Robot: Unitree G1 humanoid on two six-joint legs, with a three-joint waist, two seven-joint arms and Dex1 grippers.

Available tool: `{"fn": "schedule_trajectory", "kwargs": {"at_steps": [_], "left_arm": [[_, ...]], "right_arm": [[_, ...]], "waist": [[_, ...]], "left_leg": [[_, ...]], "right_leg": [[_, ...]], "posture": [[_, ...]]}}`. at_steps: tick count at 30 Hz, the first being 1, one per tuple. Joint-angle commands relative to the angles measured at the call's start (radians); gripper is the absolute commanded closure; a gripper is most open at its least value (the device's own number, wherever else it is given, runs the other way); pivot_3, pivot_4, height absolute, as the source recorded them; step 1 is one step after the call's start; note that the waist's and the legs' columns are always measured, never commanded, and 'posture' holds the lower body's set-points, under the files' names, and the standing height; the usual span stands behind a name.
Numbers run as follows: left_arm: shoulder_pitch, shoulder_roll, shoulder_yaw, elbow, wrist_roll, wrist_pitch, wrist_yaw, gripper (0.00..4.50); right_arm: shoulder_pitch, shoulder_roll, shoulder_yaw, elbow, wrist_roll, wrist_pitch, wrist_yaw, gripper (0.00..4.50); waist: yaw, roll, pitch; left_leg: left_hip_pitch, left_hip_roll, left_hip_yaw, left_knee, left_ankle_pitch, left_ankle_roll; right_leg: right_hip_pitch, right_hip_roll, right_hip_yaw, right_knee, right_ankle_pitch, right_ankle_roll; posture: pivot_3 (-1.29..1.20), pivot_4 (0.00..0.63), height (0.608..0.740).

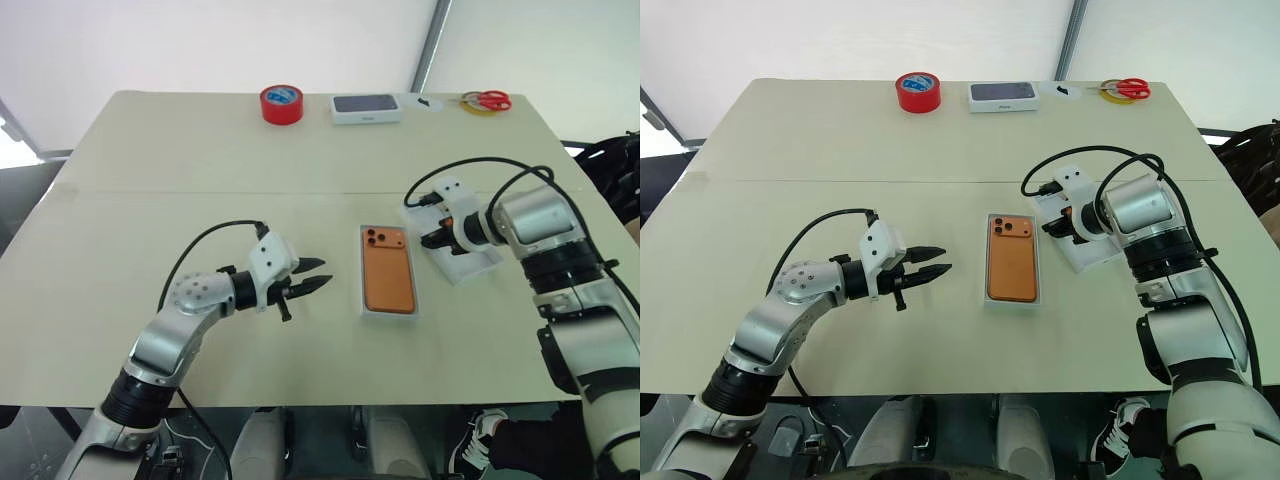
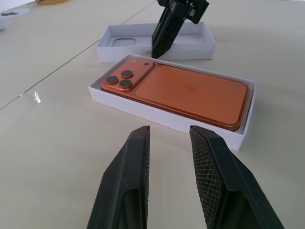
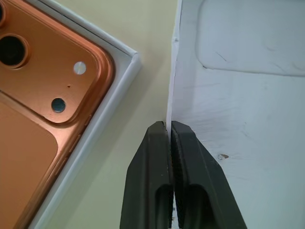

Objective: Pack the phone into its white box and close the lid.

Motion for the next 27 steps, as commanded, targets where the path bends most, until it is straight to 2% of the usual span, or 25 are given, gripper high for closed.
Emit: {"fn": "schedule_trajectory", "kwargs": {"at_steps": [1, 6, 8, 10, 13, 17, 18, 19, 20, 23, 25, 27], "left_arm": [[0.02, -0.005, 0.066, -0.018, -0.006, -0.025, 0.039, 3.12], [0.019, -0.036, 0.18, 0.025, -0.051, -0.009, 0.111, 3.12], [0.012, -0.045, 0.206, 0.046, -0.058, -0.022, 0.12, 3.12], [-0.003, -0.054, 0.222, 0.074, -0.066, -0.034, 0.12, 3.12], [-0.036, -0.056, 0.227, 0.126, -0.056, -0.049, 0.119, 3.12], [-0.08, -0.053, 0.223, 0.188, -0.034, -0.074, 0.119, 3.12], [-0.089, -0.053, 0.222, 0.199, -0.029, -0.082, 0.119, 3.12], [-0.098, -0.053, 0.22, 0.21, -0.026, -0.086, 0.12, 3.12], [-0.105, -0.054, 0.218, 0.219, -0.023, -0.091, 0.12, 3.12], [-0.115, -0.065, 0.203, 0.231, -0.013, -0.098, 0.12, 3.12], [-0.119, -0.076, 0.181, 0.233, -0.004, -0.102, 0.116, 3.12], [-0.124, -0.095, 0.152, 0.236, 0.008, -0.103, 0.115, 3.12]], "right_arm": [[-0.064, -0.034, -0.129, -0.075, 0.05, 0.022, -0.004, 4.45], [-0.177, 0.064, -0.486, -0.15, 0.242, 0.309, -0.042, 4.45], [-0.181, 0.111, -0.572, -0.158, 0.388, 0.347, -0.093, 4.45], [-0.145, 0.159, -0.609, -0.149, 0.579, 0.347, -0.218, 4.45], [-0.098, 0.25, -0.663, -0.103, 0.895, 0.347, -0.502, 4.45], [-0.018, 0.411, -0.732, -0.098, 1.285, 0.347, -0.975, 4.45], [0.076, 0.423, -0.644, -0.168, 1.521, 0.218, -1.181, 4.45], [0.163, 0.454, -0.584, -0.234, 1.685, 0.114, -1.358, 4.45], [0.233, 0.488, -0.544, -0.297, 1.786, 0.031, -1.488, 4.45], [0.357, 0.569, -0.516, -0.439, 1.832, -0.098, -1.713, 4.45], [0.395, 0.583, -0.518, -0.485, 1.832, -0.142, -1.784, 4.45], [0.403, 0.585, -0.524, -0.508, 1.832, -0.163, -1.817, 3.87]], "waist": [[0.0, 0.001, 0.0], [-0.004, 0.003, 0.002], [-0.005, 0.003, 0.001], [-0.005, 0.002, 0.001], [-0.003, 0.002, 0.001], [-0.005, 0.002, 0.001], [-0.005, 0.002, 0.001], [-0.001, 0.001, 0.0], [0.0, 0.0, -0.001], [-0.008, 0.002, 0.001], [-0.014, 0.002, 0.0], [-0.018, 0.001, -0.001]], "left_leg": [[0.0, 0.0, 0.0, 0.0, 0.0, 0.0], [-0.001, 0.001, 0.0, 0.0, 0.0, 0.0], [-0.001, 0.002, -0.001, -0.001, 0.0, 0.0], [0.0, 0.003, -0.002, -0.001, 0.0, 0.0], [0.0, 0.002, -0.002, -0.001, 0.0, 0.0], [-0.001, 0.002, -0.001, -0.001, 0.0, 0.0], [-0.001, 0.002, -0.001, -0.001, 0.0, 0.0], [-0.002, 0.002, -0.001, -0.001, 0.0, 0.0], [-0.002, 0.002, -0.003, -0.002, 0.0, 0.0], [-0.003, 0.002, -0.002, -0.002, -0.001, 0.002], [-0.005, 0.0, 0.0, 0.0, -0.001, 0.002], [-0.004, 0.0, 0.0, 0.001, -0.001, 0.002]], "right_leg": [[0.0, 0.0, 0.0, 0.0, 0.0, 0.0], [-0.002, 0.001, 0.0, 0.001, 0.001, 0.001], [-0.002, 0.002, 0.0, 0.002, 0.001, 0.002], [-0.001, 0.003, -0.001, 0.002, 0.001, 0.002], [0.0, 0.002, -0.001, 0.001, 0.001, 0.001], [-0.001, 0.001, -0.001, 0.002, 0.002, 0.001], [-0.001, 0.001, -0.001, 0.003, 0.002, 0.001], [-0.002, 0.001, -0.001, 0.003, 0.002, 0.001], [-0.001, 0.001, -0.002, 0.003, 0.002, 0.001], [-0.001, 0.0, -0.002, 0.002, 0.002, 0.001], [-0.003, 0.0, 0.0, 0.002, 0.002, 0.001], [-0.001, 0.0, 0.001, 0.0, 0.003, 0.002]], "posture": [[0.0, 0.15, 0.736], [0.0, 0.15, 0.736], [0.0, 0.15, 0.736], [0.0, 0.15, 0.736], [0.0, 0.15, 0.736], [0.0, 0.15, 0.736], [0.0, 0.15, 0.736], [0.0, 0.15, 0.736], [0.0, 0.15, 0.736], [0.0, 0.15, 0.736], [0.0, 0.15, 0.736], [0.0, 0.15, 0.736]]}}
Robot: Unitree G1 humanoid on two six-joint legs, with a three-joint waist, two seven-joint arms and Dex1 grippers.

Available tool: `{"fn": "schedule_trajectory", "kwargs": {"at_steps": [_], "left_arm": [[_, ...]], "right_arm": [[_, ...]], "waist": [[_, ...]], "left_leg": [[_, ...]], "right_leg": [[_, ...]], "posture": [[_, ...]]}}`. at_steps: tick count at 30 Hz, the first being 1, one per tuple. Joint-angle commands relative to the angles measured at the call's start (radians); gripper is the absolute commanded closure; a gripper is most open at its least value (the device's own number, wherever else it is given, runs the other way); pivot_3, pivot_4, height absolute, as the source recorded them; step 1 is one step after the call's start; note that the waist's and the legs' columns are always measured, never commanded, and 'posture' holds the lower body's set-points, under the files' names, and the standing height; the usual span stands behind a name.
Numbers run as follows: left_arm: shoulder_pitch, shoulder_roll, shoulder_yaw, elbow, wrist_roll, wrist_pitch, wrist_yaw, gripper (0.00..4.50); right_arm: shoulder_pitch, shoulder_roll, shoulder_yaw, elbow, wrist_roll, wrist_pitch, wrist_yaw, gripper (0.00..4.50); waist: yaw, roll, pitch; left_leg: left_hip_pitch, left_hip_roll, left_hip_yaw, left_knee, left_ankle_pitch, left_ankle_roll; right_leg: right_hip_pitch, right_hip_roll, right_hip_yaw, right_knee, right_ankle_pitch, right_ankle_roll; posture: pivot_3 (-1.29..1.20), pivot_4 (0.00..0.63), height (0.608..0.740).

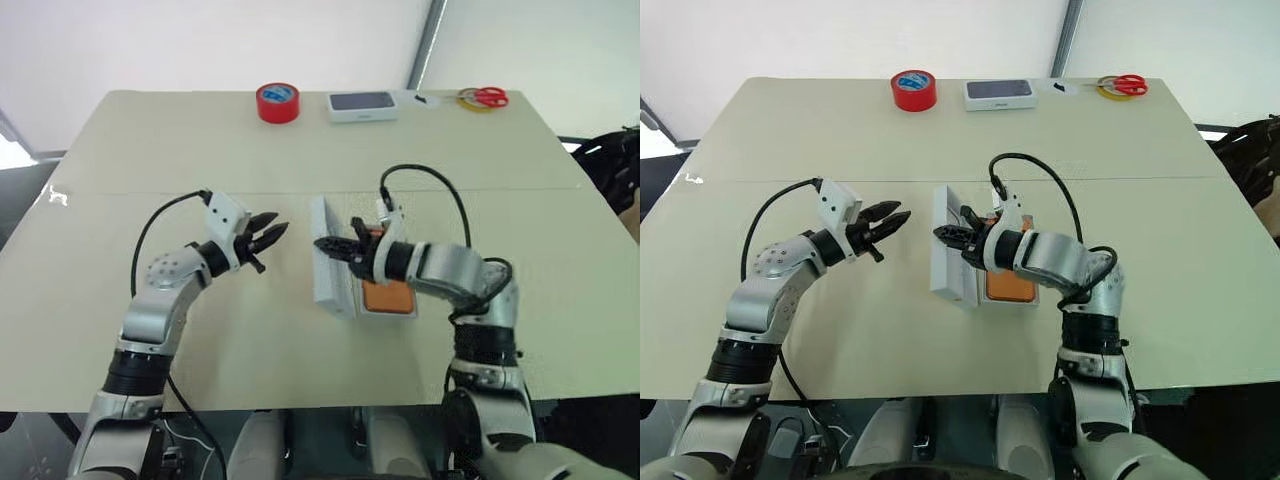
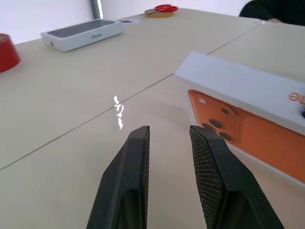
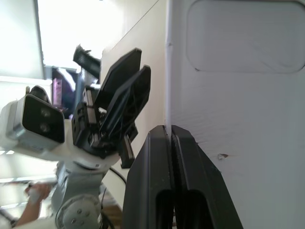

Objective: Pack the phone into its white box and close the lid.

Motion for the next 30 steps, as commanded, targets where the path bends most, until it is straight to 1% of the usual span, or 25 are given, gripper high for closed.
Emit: {"fn": "schedule_trajectory", "kwargs": {"at_steps": [1, 2, 4, 5, 6, 10, 11, 13, 15, 16, 18, 19, 20, 21, 25, 29, 30], "left_arm": [[-0.024, -0.028, -0.039, -0.017, 0.017, -0.021, -0.004, 3.12], [-0.028, -0.041, -0.057, -0.016, 0.024, -0.017, -0.002, 3.12], [-0.042, -0.075, -0.107, -0.009, 0.052, -0.021, 0.002, 3.12], [-0.051, -0.092, -0.124, -0.003, 0.062, -0.02, 0.008, 3.12], [-0.062, -0.114, -0.138, 0.002, 0.063, -0.014, 0.012, 3.12], [-0.085, -0.158, -0.165, 0.01, 0.068, 0.003, 0.015, 3.12], [-0.094, -0.171, -0.178, 0.019, 0.078, 0.005, 0.02, 3.12], [-0.109, -0.192, -0.197, 0.039, 0.095, 0.011, 0.028, 3.12], [-0.126, -0.214, -0.218, 0.066, 0.12, 0.009, 0.044, 3.12], [-0.134, -0.227, -0.225, 0.079, 0.128, 0.01, 0.053, 3.12], [-0.144, -0.247, -0.228, 0.093, 0.135, 0.012, 0.064, 3.12], [-0.147, -0.252, -0.227, 0.095, 0.135, 0.013, 0.067, 3.12], [-0.147, -0.257, -0.222, 0.094, 0.133, 0.014, 0.071, 3.12], [-0.147, -0.26, -0.216, 0.092, 0.13, 0.015, 0.076, 3.12], [-0.151, -0.255, -0.146, 0.067, 0.094, 0.058, 0.106, 3.12], [-0.141, -0.2, -0.082, -0.003, 0.026, 0.198, 0.089, 3.12], [-0.128, -0.17, -0.073, -0.034, 0.001, 0.247, 0.067, 3.12]], "right_arm": [[0.012, 0.003, -0.022, -0.062, 0.022, -0.053, -0.084, 3.63], [0.002, -0.013, -0.022, -0.062, 0.022, -0.049, -0.076, 3.14], [-0.042, -0.083, -0.022, -0.049, 0.022, -0.013, -0.009, 2.04], [-0.067, -0.136, -0.013, -0.039, 0.022, 0.012, 0.034, 1.52], [-0.095, -0.212, 0.001, -0.026, 0.022, 0.043, 0.081, 1.08], [-0.164, -0.43, 0.061, 0.02, 0.021, 0.089, 0.211, 1.08], [-0.184, -0.493, 0.069, 0.026, -0.039, 0.113, 0.268, 1.08], [-0.204, -0.584, 0.088, 0.028, -0.148, 0.137, 0.38, 1.08], [-0.202, -0.663, 0.123, 0.0, -0.316, 0.135, 0.523, 1.57], [-0.192, -0.7, 0.147, -0.017, -0.399, 0.128, 0.6, 1.91], [-0.169, -0.755, 0.2, -0.052, -0.54, 0.103, 0.731, 2.85], [-0.161, -0.771, 0.219, -0.064, -0.597, 0.09, 0.784, 3.48], [-0.151, -0.797, 0.256, -0.086, -0.674, 0.067, 0.844, 4.0], [-0.142, -0.819, 0.288, -0.106, -0.743, 0.044, 0.898, 4.42], [-0.112, -0.882, 0.397, -0.171, -0.982, -0.038, 1.059, 4.47], [-0.076, -0.903, 0.459, -0.203, -1.153, -0.097, 1.167, 4.47], [-0.065, -0.903, 0.466, -0.213, -1.181, -0.104, 1.193, 4.47]], "waist": [[-0.002, 0.0, 0.0], [-0.003, 0.0, 0.0], [-0.003, 0.001, 0.0], [-0.003, 0.001, 0.001], [-0.004, 0.002, 0.001], [-0.005, 0.001, 0.001], [-0.005, 0.001, 0.001], [-0.003, 0.002, 0.001], [-0.001, 0.002, 0.001], [-0.002, 0.001, 0.001], [-0.001, 0.002, 0.001], [-0.002, 0.001, 0.001], [-0.003, 0.001, 0.001], [-0.003, 0.002, 0.001], [-0.003, 0.002, 0.001], [-0.003, 0.001, 0.001], [-0.002, 0.002, 0.001]], "left_leg": [[0.001, 0.0, 0.0, 0.0, 0.0, 0.0], [0.002, 0.0, 0.0, 0.0, 0.0, 0.0], [0.003, 0.001, 0.0, 0.0, 0.0, 0.0], [0.003, 0.001, 0.0, 0.0, 0.0, 0.0], [0.002, 0.001, 0.0, 0.0, 0.0, 0.0], [0.002, 0.001, 0.001, -0.001, -0.001, 0.002], [0.002, 0.002, 0.001, -0.001, -0.001, 0.002], [0.002, 0.003, 0.001, -0.002, -0.002, 0.003], [0.003, 0.003, 0.001, -0.001, -0.002, 0.003], [0.002, 0.003, 0.001, -0.001, -0.002, 0.003], [0.002, 0.003, 0.001, -0.001, -0.002, 0.003], [0.002, 0.003, 0.001, -0.001, -0.002, 0.003], [0.002, 0.003, 0.001, -0.001, -0.002, 0.003], [0.002, 0.003, 0.001, -0.001, -0.002, 0.003], [0.002, 0.003, 0.001, -0.001, -0.002, 0.003], [0.002, 0.003, 0.001, -0.001, -0.002, 0.003], [0.001, 0.003, 0.001, -0.001, -0.002, 0.003]], "right_leg": [[0.001, 0.0, 0.0, -0.001, 0.0, 0.0], [0.002, 0.0, 0.0, -0.001, 0.0, 0.0], [0.002, 0.001, 0.0, -0.001, 0.0, 0.0], [0.002, 0.001, 0.0, -0.001, 0.0, 0.0], [0.001, 0.001, 0.0, -0.001, 0.0, 0.0], [0.0, 0.002, 0.001, -0.001, 0.0, 0.0], [0.0, 0.003, 0.001, -0.001, -0.001, 0.0], [0.0, 0.004, 0.001, 0.0, -0.001, 0.0], [0.0, 0.004, 0.001, -0.001, -0.001, 0.0], [0.0, 0.004, 0.001, -0.001, -0.001, 0.0], [0.0, 0.004, 0.001, -0.002, -0.001, 0.001], [0.0, 0.004, 0.001, -0.002, -0.001, 0.001], [0.0, 0.004, 0.001, -0.002, -0.001, 0.001], [0.0, 0.004, 0.001, -0.002, -0.001, 0.001], [-0.001, 0.003, 0.001, -0.002, -0.001, 0.001], [-0.001, 0.004, 0.001, -0.002, -0.001, 0.001], [-0.001, 0.004, 0.001, -0.002, -0.001, 0.001]], "posture": [[0.0, 0.15, 0.736], [0.0, 0.15, 0.736], [0.0, 0.15, 0.736], [0.0, 0.15, 0.736], [0.0, 0.15, 0.736], [0.0, 0.15, 0.736], [0.0, 0.15, 0.736], [0.0, 0.15, 0.736], [0.0, 0.15, 0.736], [0.0, 0.15, 0.736], [0.0, 0.15, 0.736], [0.0, 0.15, 0.736], [0.0, 0.15, 0.736], [0.0, 0.15, 0.736], [0.0, 0.15, 0.736], [0.0, 0.15, 0.736], [0.0, 0.15, 0.736]]}}
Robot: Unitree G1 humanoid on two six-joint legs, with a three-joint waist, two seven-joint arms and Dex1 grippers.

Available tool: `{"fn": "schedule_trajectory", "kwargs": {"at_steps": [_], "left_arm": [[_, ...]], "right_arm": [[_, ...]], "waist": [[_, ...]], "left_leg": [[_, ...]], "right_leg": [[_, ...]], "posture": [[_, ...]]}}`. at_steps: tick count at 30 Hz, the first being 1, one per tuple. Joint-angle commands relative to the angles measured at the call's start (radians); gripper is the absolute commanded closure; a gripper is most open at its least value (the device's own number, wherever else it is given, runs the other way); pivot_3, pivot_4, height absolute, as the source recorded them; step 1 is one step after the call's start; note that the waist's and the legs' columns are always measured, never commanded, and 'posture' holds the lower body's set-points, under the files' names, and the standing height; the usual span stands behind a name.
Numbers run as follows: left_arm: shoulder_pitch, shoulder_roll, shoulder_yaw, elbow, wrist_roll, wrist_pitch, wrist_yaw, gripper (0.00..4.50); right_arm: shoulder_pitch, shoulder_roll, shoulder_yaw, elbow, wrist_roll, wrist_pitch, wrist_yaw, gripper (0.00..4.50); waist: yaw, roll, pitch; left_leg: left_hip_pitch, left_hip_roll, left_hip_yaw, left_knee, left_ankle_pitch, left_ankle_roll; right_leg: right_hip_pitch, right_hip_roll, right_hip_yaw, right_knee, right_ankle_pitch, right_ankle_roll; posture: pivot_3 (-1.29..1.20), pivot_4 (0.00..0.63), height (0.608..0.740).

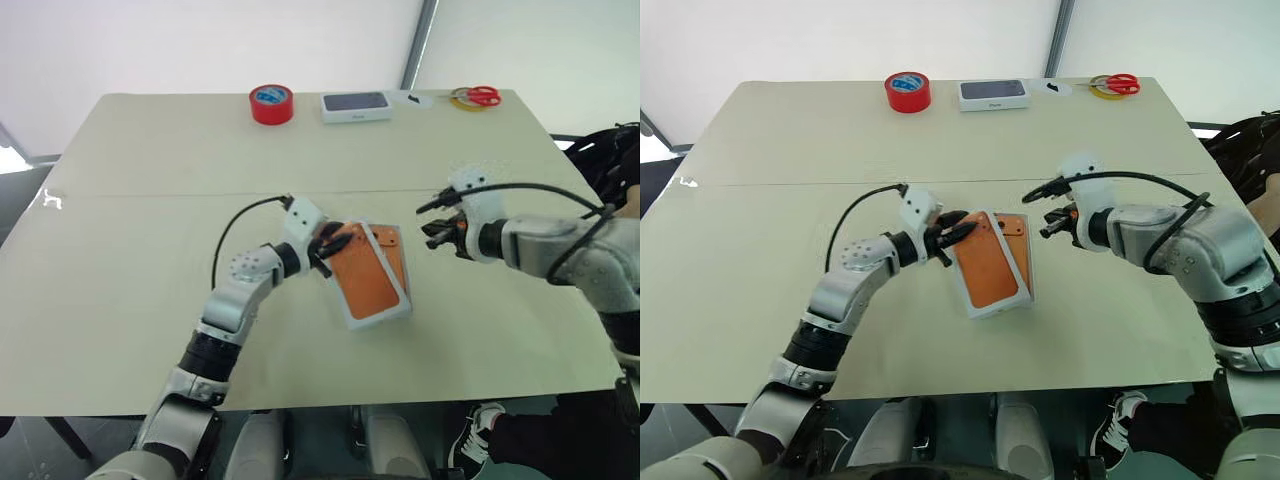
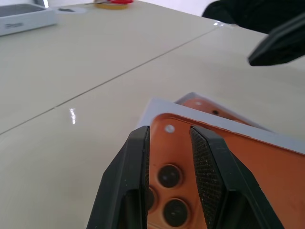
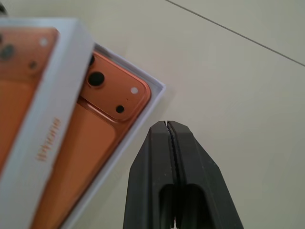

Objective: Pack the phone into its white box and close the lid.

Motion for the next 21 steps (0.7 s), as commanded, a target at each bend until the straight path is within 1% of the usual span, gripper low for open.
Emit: {"fn": "schedule_trajectory", "kwargs": {"at_steps": [1, 4, 6, 7, 11, 15, 18, 21], "left_arm": [[0.011, 0.073, 0.047, -0.128, -0.083, 0.133, -0.056, 3.12], [0.051, 0.159, 0.046, -0.203, -0.138, 0.22, -0.125, 3.12], [0.085, 0.223, 0.025, -0.251, -0.166, 0.259, -0.183, 3.12], [0.098, 0.251, 0.002, -0.266, -0.168, 0.274, -0.208, 3.12], [0.105, 0.294, -0.089, -0.274, -0.119, 0.261, -0.235, 3.12], [0.078, 0.276, -0.165, -0.22, -0.054, 0.241, -0.208, 3.12], [0.037, 0.214, -0.214, -0.133, 0.032, 0.17, -0.14, 3.12], [0.005, 0.142, -0.202, -0.063, 0.058, 0.156, -0.084, 3.12]], "right_arm": [[0.019, -0.019, 0.019, -0.06, -0.119, -0.049, 0.092, 4.47], [0.037, -0.008, 0.022, -0.085, -0.179, -0.056, 0.15, 4.47], [0.042, 0.008, 0.017, -0.103, -0.204, -0.054, 0.18, 4.47], [0.041, 0.017, 0.015, -0.11, -0.214, -0.053, 0.194, 4.47], [0.043, 0.037, 0.016, -0.125, -0.261, -0.049, 0.24, 4.47], [0.049, 0.055, 0.023, -0.14, -0.306, -0.042, 0.278, 4.47], [0.058, 0.065, 0.035, -0.161, -0.33, -0.036, 0.303, 4.47], [0.069, 0.075, 0.037, -0.178, -0.351, -0.026, 0.319, 4.47]], "waist": [[0.001, 0.0, 0.0], [0.0, 0.0, 0.0], [0.0, 0.0, 0.0], [0.0, 0.0, 0.0], [0.008, 0.0, 0.0], [0.02, 0.0, 0.0], [0.026, 0.0, 0.0], [0.024, 0.0, 0.0]], "left_leg": [[0.0, 0.0, 0.0, 0.0, 0.0, 0.0], [0.0, 0.0, 0.0, 0.0, 0.0, 0.0], [0.0, 0.0, 0.0, 0.0, 0.0, 0.0], [0.0, -0.001, 0.0, 0.0, 0.0, 0.0], [0.0, -0.001, 0.0, 0.0, 0.0, 0.0], [0.0, -0.002, 0.0, 0.001, 0.0, 0.0], [0.0, -0.002, 0.0, 0.001, 0.0, 0.0], [0.0, -0.002, 0.0, 0.002, 0.0, 0.0]], "right_leg": [[0.0, 0.0, 0.0, 0.0, 0.0, 0.0], [0.0, 0.0, 0.0, 0.0, 0.0, 0.0], [0.0, -0.001, 0.0, 0.0, 0.0, 0.0], [0.0, -0.001, 0.0, 0.0, -0.002, -0.003], [0.0, -0.001, 0.0, 0.0, -0.002, -0.004], [0.0, -0.001, 0.0, 0.0, -0.002, -0.004], [0.0, -0.001, 0.0, 0.0, -0.002, -0.004], [0.001, -0.002, 0.0, 0.0, -0.002, -0.004]], "posture": [[0.0, 0.15, 0.736], [0.0, 0.15, 0.736], [0.0, 0.15, 0.736], [0.0, 0.15, 0.736], [0.0, 0.15, 0.736], [0.0, 0.15, 0.736], [0.0, 0.15, 0.736], [0.0, 0.15, 0.736]]}}
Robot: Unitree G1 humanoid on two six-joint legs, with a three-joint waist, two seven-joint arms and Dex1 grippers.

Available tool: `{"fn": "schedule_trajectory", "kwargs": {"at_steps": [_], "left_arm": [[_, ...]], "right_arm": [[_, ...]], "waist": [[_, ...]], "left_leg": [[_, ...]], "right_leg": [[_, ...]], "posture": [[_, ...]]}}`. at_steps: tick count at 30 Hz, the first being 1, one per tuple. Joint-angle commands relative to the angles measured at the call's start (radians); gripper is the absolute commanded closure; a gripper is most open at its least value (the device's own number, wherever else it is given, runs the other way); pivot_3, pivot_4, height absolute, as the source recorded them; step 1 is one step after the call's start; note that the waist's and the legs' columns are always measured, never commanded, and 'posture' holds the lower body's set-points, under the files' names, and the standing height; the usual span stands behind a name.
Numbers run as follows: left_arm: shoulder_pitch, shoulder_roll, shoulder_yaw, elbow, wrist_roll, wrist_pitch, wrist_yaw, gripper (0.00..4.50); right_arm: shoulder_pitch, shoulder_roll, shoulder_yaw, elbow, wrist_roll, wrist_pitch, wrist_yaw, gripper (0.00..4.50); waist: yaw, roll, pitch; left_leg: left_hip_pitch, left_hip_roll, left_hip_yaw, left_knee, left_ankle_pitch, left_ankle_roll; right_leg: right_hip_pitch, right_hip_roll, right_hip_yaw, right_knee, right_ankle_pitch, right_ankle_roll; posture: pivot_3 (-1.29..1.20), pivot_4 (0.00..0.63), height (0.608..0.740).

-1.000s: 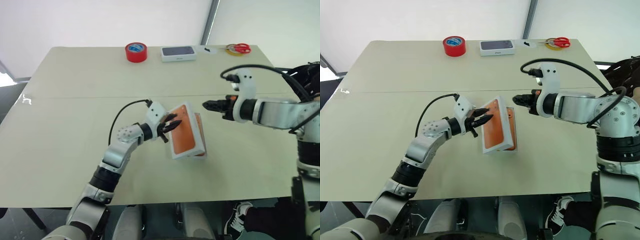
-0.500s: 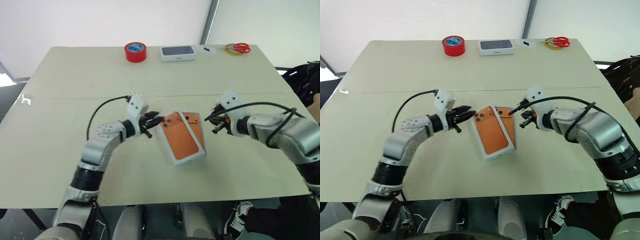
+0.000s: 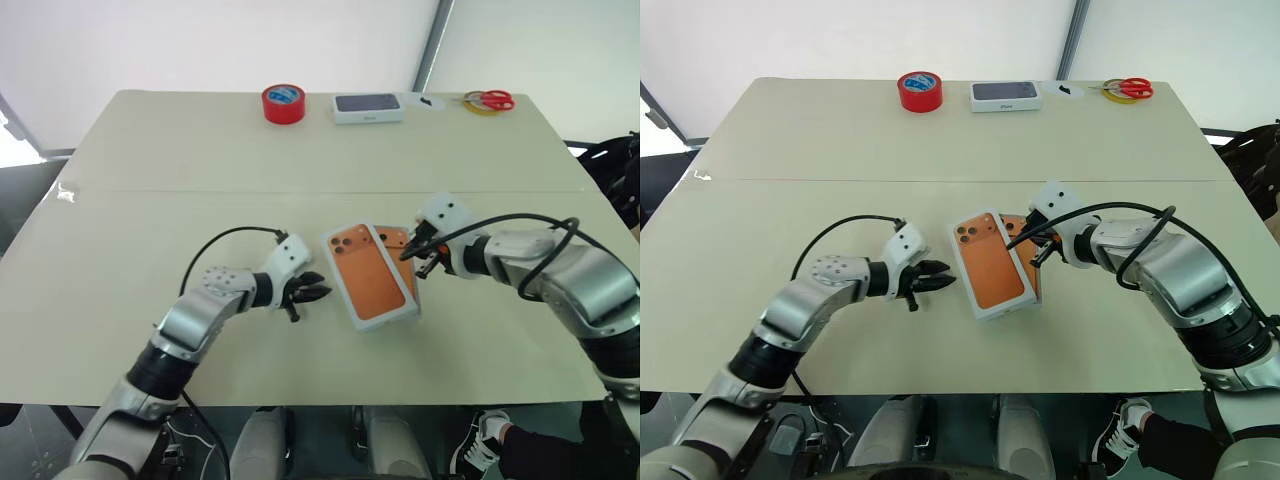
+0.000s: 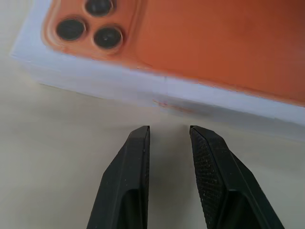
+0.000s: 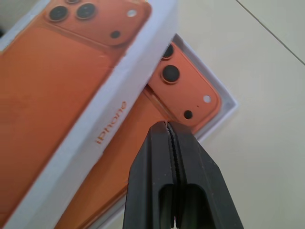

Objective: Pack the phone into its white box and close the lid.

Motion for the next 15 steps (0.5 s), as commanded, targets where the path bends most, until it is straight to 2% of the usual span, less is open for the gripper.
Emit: {"fn": "schedule_trajectory", "kwargs": {"at_steps": [1, 8, 15], "left_arm": [[-0.034, -0.059, 0.012, 0.047, 0.025, -0.031, 0.052, 3.12], [-0.066, -0.169, 0.045, 0.053, -0.005, -0.051, 0.07, 3.12], [-0.103, -0.223, 0.052, 0.097, 0.011, -0.055, 0.082, 3.12]], "right_arm": [[0.008, 0.01, -0.012, -0.051, -0.03, 0.005, 0.021, 4.47], [0.031, 0.014, -0.023, -0.072, -0.068, 0.031, 0.052, 4.47], [0.051, 0.023, -0.035, -0.069, -0.114, 0.046, 0.065, 4.47]], "waist": [[-0.001, 0.0, 0.0], [-0.001, 0.0, 0.0], [-0.001, 0.0, 0.0]], "left_leg": [[0.0, 0.0, 0.0, 0.0, 0.0, 0.0], [0.0, 0.0, 0.0, 0.0, 0.0, 0.0], [0.0, 0.0, 0.0, 0.0, 0.0, 0.0]], "right_leg": [[0.0, 0.0, 0.0, 0.0, 0.0, 0.0], [0.0, 0.0, 0.0, 0.001, 0.0, 0.001], [0.0, 0.0, 0.0, 0.001, 0.001, 0.001]], "posture": [[0.0, 0.15, 0.736], [0.0, 0.15, 0.736], [0.0, 0.15, 0.736]]}}
